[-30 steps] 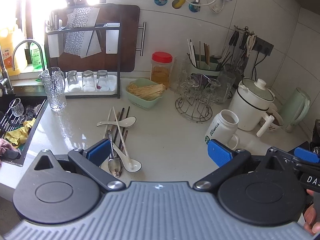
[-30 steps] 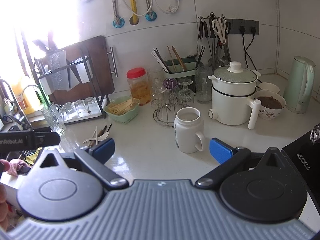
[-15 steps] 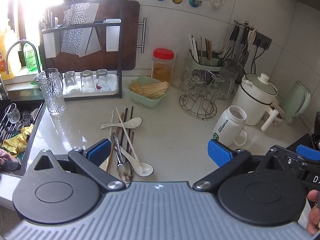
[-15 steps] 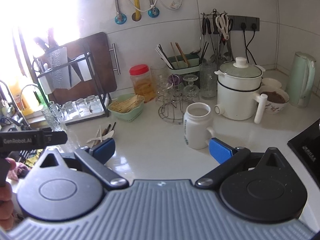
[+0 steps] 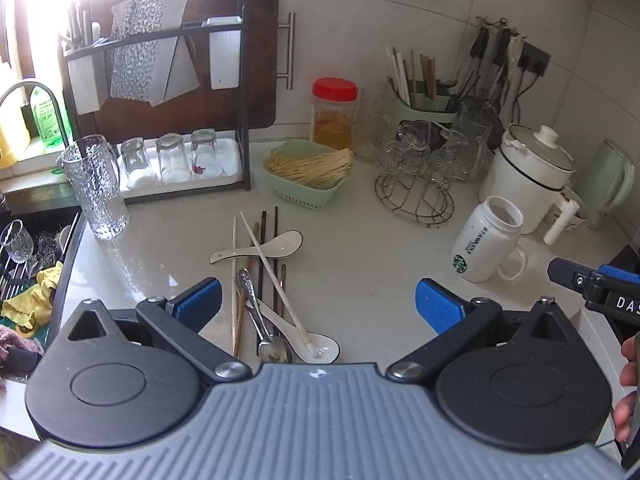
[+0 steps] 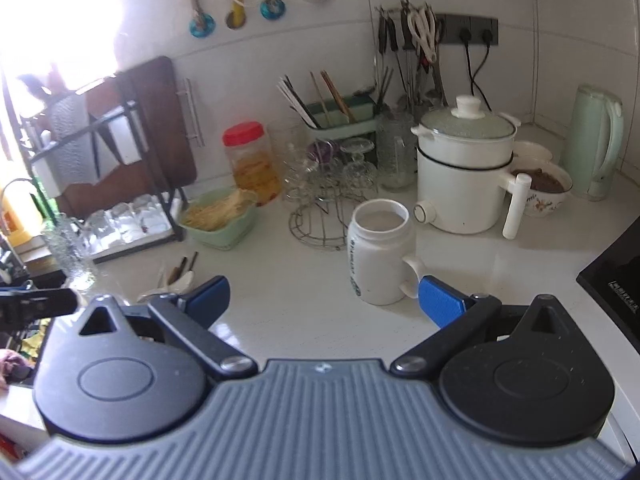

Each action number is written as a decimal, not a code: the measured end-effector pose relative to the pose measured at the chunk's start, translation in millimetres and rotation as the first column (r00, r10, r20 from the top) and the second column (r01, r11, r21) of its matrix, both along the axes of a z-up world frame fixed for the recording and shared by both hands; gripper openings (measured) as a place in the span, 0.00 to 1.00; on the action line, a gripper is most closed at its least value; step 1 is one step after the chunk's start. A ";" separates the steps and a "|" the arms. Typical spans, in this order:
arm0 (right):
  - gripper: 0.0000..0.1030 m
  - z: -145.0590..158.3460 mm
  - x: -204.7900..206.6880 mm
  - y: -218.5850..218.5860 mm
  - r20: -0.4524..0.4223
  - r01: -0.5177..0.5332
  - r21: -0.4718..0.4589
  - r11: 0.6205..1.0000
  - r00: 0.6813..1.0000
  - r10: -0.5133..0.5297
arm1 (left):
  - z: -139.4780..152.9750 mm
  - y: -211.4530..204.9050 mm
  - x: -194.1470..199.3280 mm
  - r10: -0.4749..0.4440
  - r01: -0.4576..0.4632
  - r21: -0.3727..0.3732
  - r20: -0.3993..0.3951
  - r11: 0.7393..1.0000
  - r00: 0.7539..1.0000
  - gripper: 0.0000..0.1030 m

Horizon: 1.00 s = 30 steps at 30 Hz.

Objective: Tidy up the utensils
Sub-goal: 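Move the right tool to the white ceramic jar while the left tool approaches the utensil pile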

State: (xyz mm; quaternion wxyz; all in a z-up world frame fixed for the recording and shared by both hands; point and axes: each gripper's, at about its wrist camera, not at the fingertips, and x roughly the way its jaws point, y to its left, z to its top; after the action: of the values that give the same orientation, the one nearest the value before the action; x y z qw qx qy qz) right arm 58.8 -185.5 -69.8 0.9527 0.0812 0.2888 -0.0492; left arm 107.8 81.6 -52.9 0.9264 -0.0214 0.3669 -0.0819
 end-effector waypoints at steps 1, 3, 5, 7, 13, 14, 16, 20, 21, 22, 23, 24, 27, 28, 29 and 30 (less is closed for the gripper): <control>1.00 -4.3 8.7 -3.5 -0.003 -0.008 -0.015 1.000 1.000 0.008 | -2.3 -2.0 5.5 0.021 -0.021 0.001 -0.005 1.000 1.000 1.00; 1.00 -13.0 26.4 -10.9 -0.005 -0.026 -0.049 0.998 1.000 0.026 | -6.2 -5.8 13.0 0.060 -0.061 -0.005 -0.011 0.998 0.998 1.00; 1.00 -21.7 45.9 -21.4 -0.007 -0.046 -0.059 0.997 0.999 0.046 | -9.7 -10.6 20.5 0.095 -0.095 -0.012 -0.019 0.995 0.995 1.00; 1.00 -30.0 65.0 -32.7 -0.017 -0.060 -0.058 0.997 0.998 0.059 | -13.4 -17.1 27.8 0.120 -0.121 -0.003 -0.027 0.993 0.992 1.00; 1.00 -50.1 113.5 -57.8 -0.047 -0.088 -0.062 0.994 0.995 0.085 | -15.0 -45.4 51.3 0.179 -0.177 0.108 -0.006 0.978 0.984 1.00; 0.99 -53.6 119.9 -60.1 -0.052 -0.092 -0.068 0.993 0.995 0.088 | -14.7 -48.2 55.0 0.186 -0.184 0.110 -0.007 0.977 0.983 1.00; 0.99 -60.8 131.7 -64.3 -0.073 -0.107 -0.063 0.992 0.992 0.102 | -14.9 -53.3 62.3 0.197 -0.194 0.111 -0.020 0.975 0.980 1.00; 0.99 -73.5 148.9 -71.2 -0.103 -0.117 -0.061 0.991 0.989 0.110 | -16.8 -61.3 74.3 0.220 -0.214 0.115 -0.041 0.970 0.975 1.00; 0.99 -76.2 152.6 -72.5 -0.107 -0.116 -0.062 0.991 0.988 0.109 | -17.8 -63.0 77.1 0.224 -0.217 0.116 -0.049 0.969 0.973 1.00; 0.99 -79.0 155.8 -73.7 -0.111 -0.119 -0.061 0.991 0.987 0.112 | -19.1 -64.1 79.7 0.227 -0.219 0.116 -0.060 0.969 0.972 1.00; 0.99 -81.8 158.9 -74.8 -0.117 -0.125 -0.059 0.990 0.986 0.118 | -20.4 -64.8 82.6 0.232 -0.222 0.113 -0.075 0.968 0.970 1.00; 0.99 -84.6 161.7 -75.3 -0.122 -0.130 -0.058 0.990 0.985 0.122 | -21.9 -65.1 85.0 0.236 -0.226 0.107 -0.090 0.968 0.968 1.00; 0.94 -91.9 168.3 -75.6 -0.140 -0.155 -0.048 0.987 0.979 0.146 | -25.6 -66.6 90.6 0.246 -0.236 0.094 -0.118 0.967 0.962 1.00; 0.93 -94.1 169.5 -75.3 -0.144 -0.160 -0.047 0.986 0.978 0.152 | -26.4 -68.1 91.7 0.249 -0.238 0.099 -0.121 0.966 0.961 1.00; 0.92 -95.9 170.1 -74.6 -0.145 -0.160 -0.054 0.986 0.978 0.151 | -27.1 -69.9 93.0 0.252 -0.239 0.111 -0.122 0.965 0.960 1.00; 0.92 -97.5 170.9 -74.0 -0.144 -0.163 -0.061 0.985 0.978 0.153 | -27.8 -71.9 94.3 0.254 -0.239 0.122 -0.124 0.963 0.959 1.00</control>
State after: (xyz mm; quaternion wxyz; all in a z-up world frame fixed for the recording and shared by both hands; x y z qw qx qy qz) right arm 229.7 -259.4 -167.4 0.9335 0.0197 0.3579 0.0108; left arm 202.1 9.7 -80.8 0.9016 -0.0236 0.4284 0.0556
